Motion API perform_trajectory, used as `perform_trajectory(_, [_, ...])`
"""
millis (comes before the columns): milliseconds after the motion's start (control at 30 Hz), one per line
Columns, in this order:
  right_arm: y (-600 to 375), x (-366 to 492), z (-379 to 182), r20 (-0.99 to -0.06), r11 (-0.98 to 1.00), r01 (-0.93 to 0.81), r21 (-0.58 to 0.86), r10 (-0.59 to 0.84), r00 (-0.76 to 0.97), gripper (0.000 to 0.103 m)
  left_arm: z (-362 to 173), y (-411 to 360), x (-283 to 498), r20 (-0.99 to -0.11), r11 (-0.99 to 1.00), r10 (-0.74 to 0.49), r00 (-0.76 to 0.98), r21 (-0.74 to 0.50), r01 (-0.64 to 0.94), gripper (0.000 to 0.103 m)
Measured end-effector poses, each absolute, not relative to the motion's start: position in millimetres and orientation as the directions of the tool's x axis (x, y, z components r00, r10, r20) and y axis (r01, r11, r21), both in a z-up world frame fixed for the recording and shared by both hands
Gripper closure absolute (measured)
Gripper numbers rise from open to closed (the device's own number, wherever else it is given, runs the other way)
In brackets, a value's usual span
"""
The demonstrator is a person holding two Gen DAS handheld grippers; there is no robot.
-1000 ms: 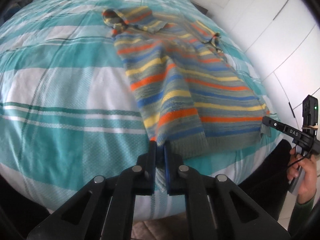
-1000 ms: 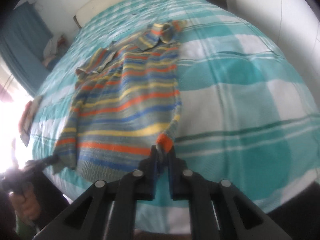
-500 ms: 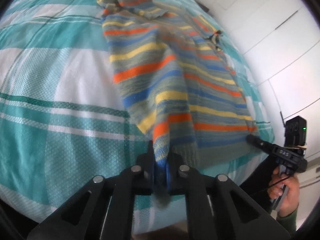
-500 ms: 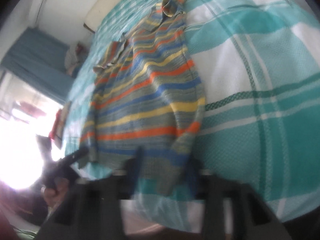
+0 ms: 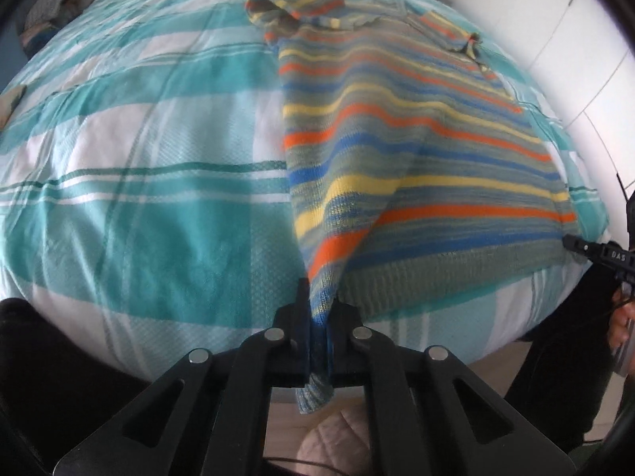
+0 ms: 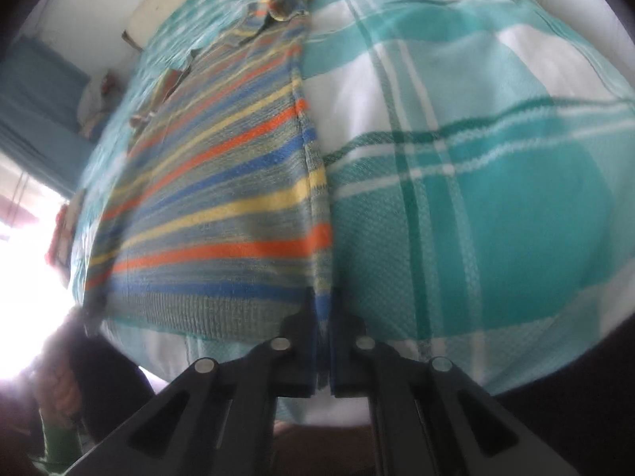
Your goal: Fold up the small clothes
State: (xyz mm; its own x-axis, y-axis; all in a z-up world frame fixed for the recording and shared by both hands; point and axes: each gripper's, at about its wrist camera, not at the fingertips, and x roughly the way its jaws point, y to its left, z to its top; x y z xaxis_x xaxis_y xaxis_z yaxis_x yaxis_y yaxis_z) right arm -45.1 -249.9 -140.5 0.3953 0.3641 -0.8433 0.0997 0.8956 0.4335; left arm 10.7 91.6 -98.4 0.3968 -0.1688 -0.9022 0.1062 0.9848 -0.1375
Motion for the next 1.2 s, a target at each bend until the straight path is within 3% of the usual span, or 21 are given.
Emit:
perform_trajectory(133, [-252, -52, -112, -0.827, 0.905, 0.081, 0.417, 0.341, 0.448, 0.1, -68, 98, 4, -0.862, 0.987, -0.156, 0.483, -0.116, 0.112, 0.099])
perform_trajectory(300, [-251, -42, -145, -0.887, 0.932, 0.112, 0.344, 0.283, 0.365, 0.1, -118, 80, 15, -0.928, 0.99, -0.037, 0.371, 0.017, 0.143, 0.096])
perform_trajectory(400, [-249, -41, -139, -0.885, 0.933, 0.117, 0.34, 0.275, 0.375, 0.099, -106, 88, 8, -0.92, 0.99, -0.042, 0.39, 0.014, 0.141, 0.09])
perform_trajectory(433, [-252, -45, -136, -0.887, 0.935, 0.12, 0.333, 0.268, 0.377, 0.099, -100, 93, 4, -0.915, 0.991, -0.038, 0.402, 0.016, 0.131, 0.086])
perform_trajectory(467, [-253, -46, -132, -0.889, 0.937, 0.126, 0.325, 0.258, 0.378, 0.096, -92, 99, 3, -0.905, 0.993, -0.039, 0.424, 0.013, 0.12, 0.075])
perform_trajectory(500, [-254, -50, -131, -0.893, 0.941, 0.131, 0.313, 0.244, 0.378, 0.087, -81, 105, 0, -0.891, 0.995, -0.037, 0.453, 0.011, 0.103, 0.065])
perform_trajectory(533, [-256, -54, -127, -0.895, 0.944, 0.137, 0.299, 0.228, 0.384, 0.08, -70, 110, -2, -0.873, 0.996, -0.036, 0.486, 0.008, 0.088, 0.046])
perform_trajectory(567, [-260, -61, -123, -0.893, 0.947, 0.143, 0.288, 0.212, 0.397, 0.077, -60, 113, -3, -0.849, 0.997, -0.04, 0.526, 0.002, 0.078, 0.034])
perform_trajectory(767, [-253, -74, -79, -0.806, 0.965, 0.166, 0.204, 0.069, 0.588, 0.058, -39, 113, 52, -0.704, 0.991, -0.121, 0.7, -0.052, 0.12, 0.01])
perform_trajectory(900, [-225, -64, -65, -0.732, 0.969, 0.135, 0.208, 0.063, 0.679, 0.053, -59, 135, 124, -0.691, 0.988, -0.154, 0.706, -0.083, 0.134, 0.006])
perform_trajectory(1100, [-159, -48, -71, -0.729, 0.982, 0.019, 0.19, 0.128, 0.673, 0.053, -138, 176, 221, -0.839, 0.99, -0.139, 0.525, -0.107, 0.091, 0.003])
perform_trajectory(1200, [-136, -48, -79, -0.741, 0.982, -0.018, 0.188, 0.154, 0.653, 0.053, -140, 178, 221, -0.812, 0.989, -0.147, 0.565, -0.113, 0.096, 0.0])
